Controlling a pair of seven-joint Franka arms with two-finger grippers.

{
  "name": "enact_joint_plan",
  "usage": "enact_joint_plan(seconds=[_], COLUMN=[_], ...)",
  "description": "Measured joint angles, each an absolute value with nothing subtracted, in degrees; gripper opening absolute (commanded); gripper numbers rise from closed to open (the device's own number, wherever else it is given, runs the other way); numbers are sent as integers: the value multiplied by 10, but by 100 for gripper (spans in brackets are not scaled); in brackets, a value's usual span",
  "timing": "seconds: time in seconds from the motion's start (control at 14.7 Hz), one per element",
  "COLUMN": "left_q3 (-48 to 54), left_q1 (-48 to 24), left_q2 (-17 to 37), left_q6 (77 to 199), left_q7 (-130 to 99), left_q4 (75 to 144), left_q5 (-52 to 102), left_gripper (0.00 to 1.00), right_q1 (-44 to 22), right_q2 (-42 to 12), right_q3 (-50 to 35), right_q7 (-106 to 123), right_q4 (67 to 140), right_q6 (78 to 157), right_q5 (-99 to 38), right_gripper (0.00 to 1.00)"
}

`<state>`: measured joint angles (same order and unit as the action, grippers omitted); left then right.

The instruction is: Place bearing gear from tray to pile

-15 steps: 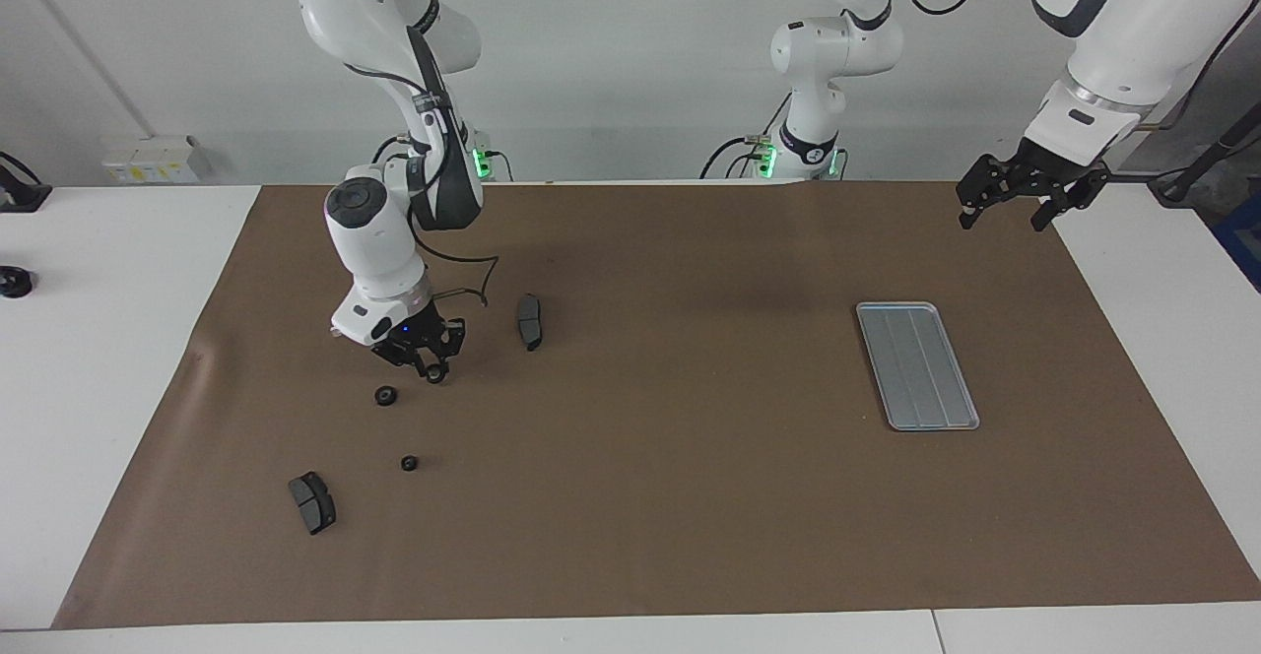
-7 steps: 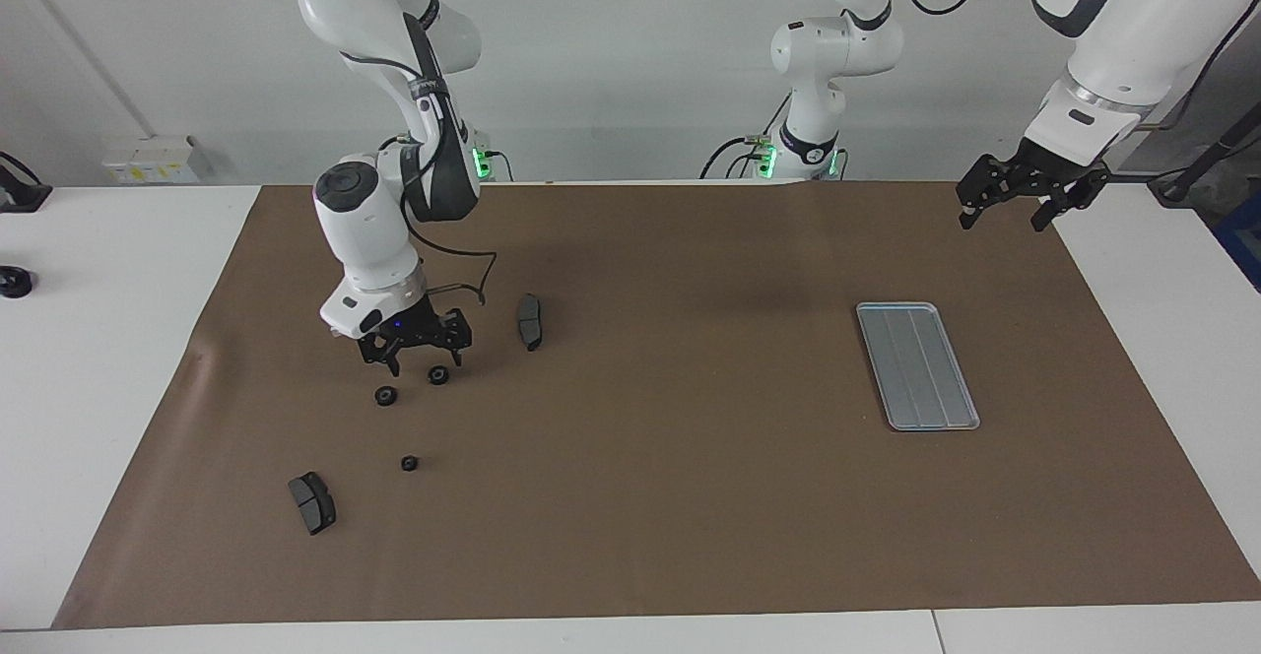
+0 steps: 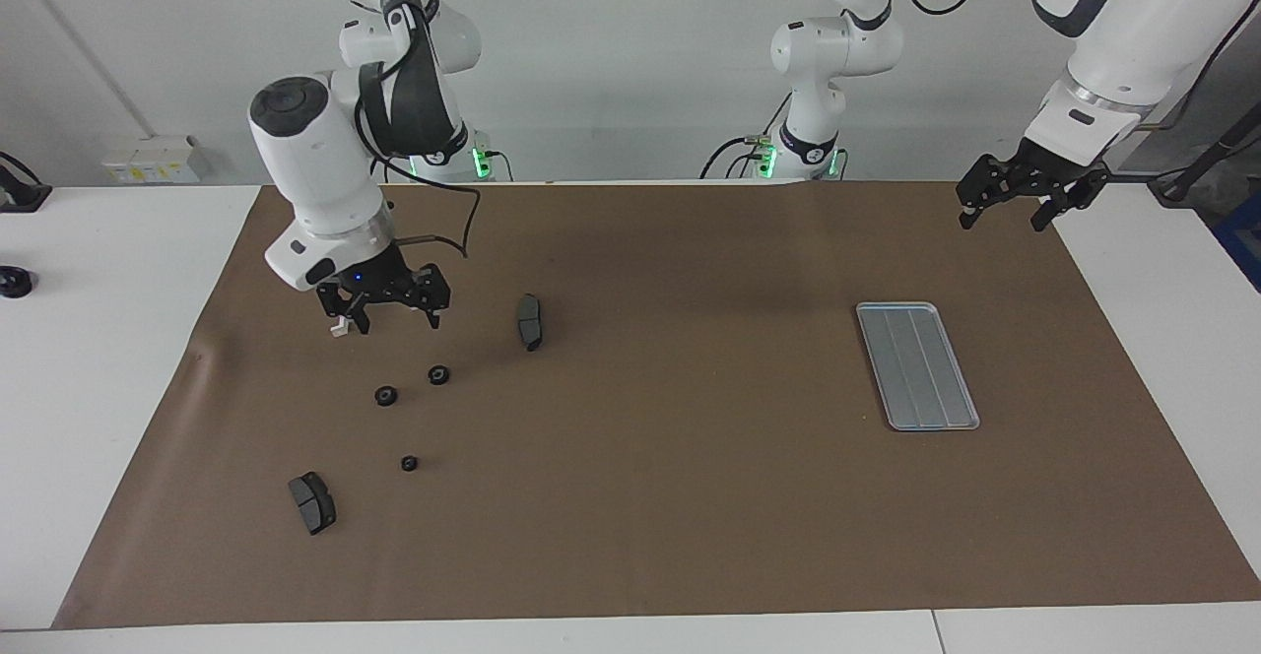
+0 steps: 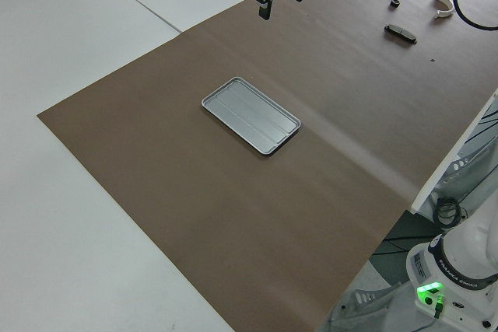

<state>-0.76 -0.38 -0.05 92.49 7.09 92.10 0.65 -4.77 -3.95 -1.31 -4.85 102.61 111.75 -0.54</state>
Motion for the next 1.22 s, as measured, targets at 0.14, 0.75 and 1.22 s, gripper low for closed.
enact_joint_plan(seconds=[0.14, 0.75, 1.22], left_q3=[-8, -8, -8], left_q1=[-4, -4, -4], left_q2=[-1, -1, -1], left_q6=[925, 925, 925], left_q7=[71, 71, 71], left_q4=[921, 921, 921], left_q5=[6, 6, 6], left_gripper=[100, 100, 100], right_q1=[-46, -7, -54], right_q2=[-17, 14, 14], right_q3=[-6, 0, 58], right_q7=[-62, -69, -69], right_q4=[1003, 906, 910], right_q6=[1065, 898, 895], right_q5=[-5, -5, -5], right_gripper=[100, 100, 100])
